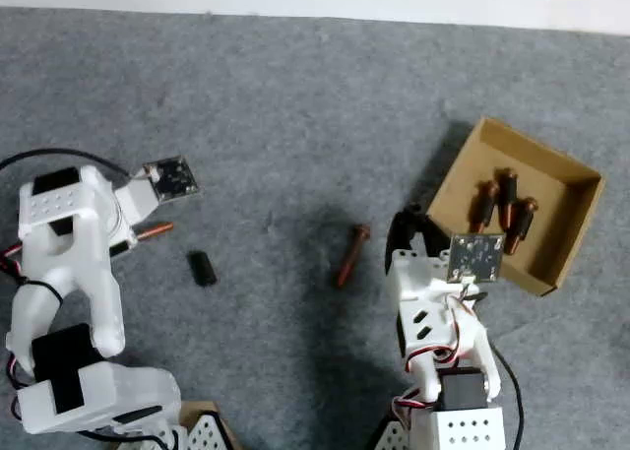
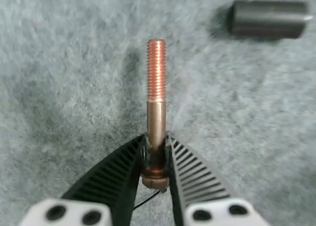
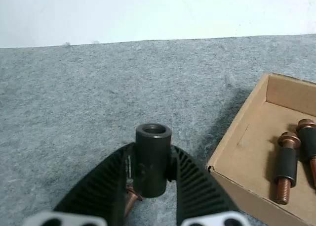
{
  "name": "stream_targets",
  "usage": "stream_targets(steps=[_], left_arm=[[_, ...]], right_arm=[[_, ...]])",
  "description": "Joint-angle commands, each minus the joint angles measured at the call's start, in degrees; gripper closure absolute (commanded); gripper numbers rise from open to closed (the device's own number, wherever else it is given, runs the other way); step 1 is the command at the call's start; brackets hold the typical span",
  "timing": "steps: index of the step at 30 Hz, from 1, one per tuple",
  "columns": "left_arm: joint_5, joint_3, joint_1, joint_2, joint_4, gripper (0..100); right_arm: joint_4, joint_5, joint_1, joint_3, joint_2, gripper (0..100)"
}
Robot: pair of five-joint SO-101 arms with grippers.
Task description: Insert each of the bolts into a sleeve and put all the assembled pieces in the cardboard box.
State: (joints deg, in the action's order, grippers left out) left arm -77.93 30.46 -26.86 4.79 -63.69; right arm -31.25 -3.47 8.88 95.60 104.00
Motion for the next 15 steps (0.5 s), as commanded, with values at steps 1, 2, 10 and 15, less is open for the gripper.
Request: stream_targets(steps=[1,2,10,15], left_arm=[[-11.25,2.68,-0.48,3.03,6.07,99],[-11.25,3.56,-0.4,3.03,7.47,99],[-10.81,5.14,-0.84,3.03,12.13,88],[1.05,4.09,-1.98,3.56,13.19,76]], right_arm=[[-0.04,0.53,0.66,6.29,0.84,99.1],[-0.04,0.62,0.66,6.29,0.84,99.1],[-0.04,0.62,0.66,6.29,0.75,99.1],[-0.04,0.62,0.66,6.29,0.75,99.1]])
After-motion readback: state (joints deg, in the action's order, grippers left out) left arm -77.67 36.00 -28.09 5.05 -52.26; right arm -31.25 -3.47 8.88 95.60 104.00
